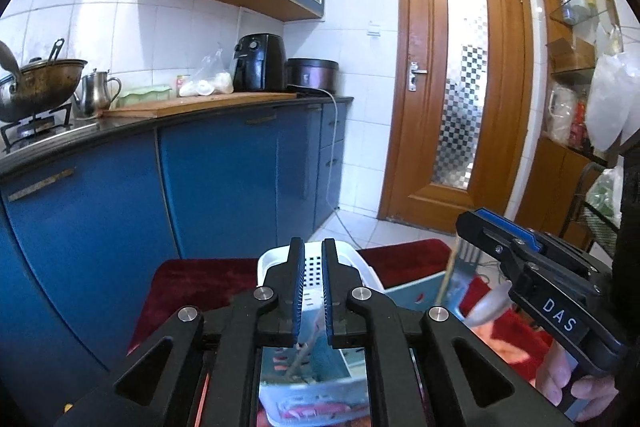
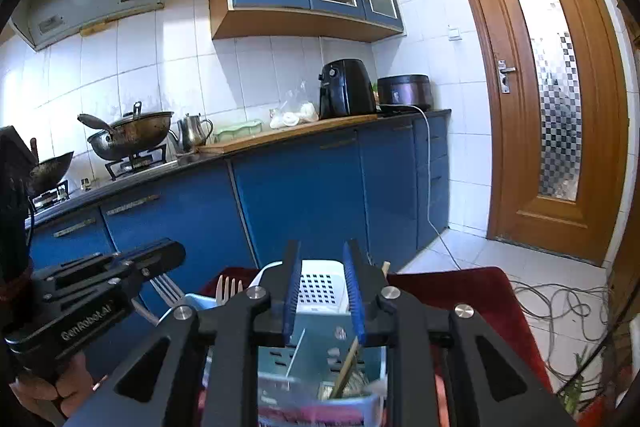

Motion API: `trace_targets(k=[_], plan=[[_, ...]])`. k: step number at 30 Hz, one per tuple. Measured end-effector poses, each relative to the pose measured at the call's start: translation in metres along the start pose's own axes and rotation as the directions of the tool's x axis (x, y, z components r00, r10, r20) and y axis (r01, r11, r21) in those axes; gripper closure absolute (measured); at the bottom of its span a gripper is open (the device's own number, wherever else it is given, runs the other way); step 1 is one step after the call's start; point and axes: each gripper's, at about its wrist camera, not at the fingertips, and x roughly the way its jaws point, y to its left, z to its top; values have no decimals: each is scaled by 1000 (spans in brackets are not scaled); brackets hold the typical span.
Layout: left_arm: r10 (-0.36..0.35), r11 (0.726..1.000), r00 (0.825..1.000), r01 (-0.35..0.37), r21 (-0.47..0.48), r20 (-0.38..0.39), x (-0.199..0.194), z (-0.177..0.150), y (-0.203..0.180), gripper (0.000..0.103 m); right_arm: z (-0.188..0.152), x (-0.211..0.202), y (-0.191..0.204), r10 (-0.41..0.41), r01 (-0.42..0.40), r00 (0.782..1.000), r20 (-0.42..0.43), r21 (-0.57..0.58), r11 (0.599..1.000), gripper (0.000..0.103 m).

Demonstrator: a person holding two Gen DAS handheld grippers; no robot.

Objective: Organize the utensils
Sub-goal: 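Lower both sticks into the holder and open both tools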

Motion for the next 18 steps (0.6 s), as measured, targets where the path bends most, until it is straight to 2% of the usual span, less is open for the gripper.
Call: trace_targets(k=[4, 9, 18], plan=[[-17, 1000, 1000, 17, 7, -20, -19, 1, -2, 95, 2, -15, 3, 7, -7, 999, -44, 2, 1000, 79], [-46, 999, 996, 46, -5, -79, -39, -4, -2, 95, -6, -28, 3, 27, -25, 990, -138, 18, 1000, 79], [-65, 998, 977, 67, 0, -202, -57, -29, -1, 95, -38, -42, 2, 46, -34, 952, -301, 45, 998, 79]])
